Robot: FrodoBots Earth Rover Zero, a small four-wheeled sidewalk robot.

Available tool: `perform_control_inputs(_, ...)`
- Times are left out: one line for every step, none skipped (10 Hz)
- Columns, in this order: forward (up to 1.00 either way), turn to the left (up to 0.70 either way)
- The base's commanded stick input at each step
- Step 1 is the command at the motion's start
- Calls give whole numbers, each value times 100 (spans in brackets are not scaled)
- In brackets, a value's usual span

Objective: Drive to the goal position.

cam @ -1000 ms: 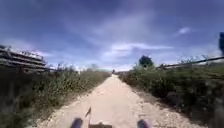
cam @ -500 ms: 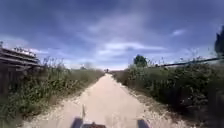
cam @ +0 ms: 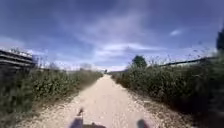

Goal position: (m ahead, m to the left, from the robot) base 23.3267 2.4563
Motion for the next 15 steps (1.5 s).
perform_control_inputs(100,0)
perform_control_inputs(100,0)
perform_control_inputs(100,0)
perform_control_inputs(100,0)
perform_control_inputs(100,0)
perform_control_inputs(100,0)
perform_control_inputs(100,0)
perform_control_inputs(100,0)
perform_control_inputs(100,0)
perform_control_inputs(100,-16)
perform_control_inputs(100,-40)
perform_control_inputs(100,-30)
perform_control_inputs(100,-1)
perform_control_inputs(100,0)
perform_control_inputs(100,-37)
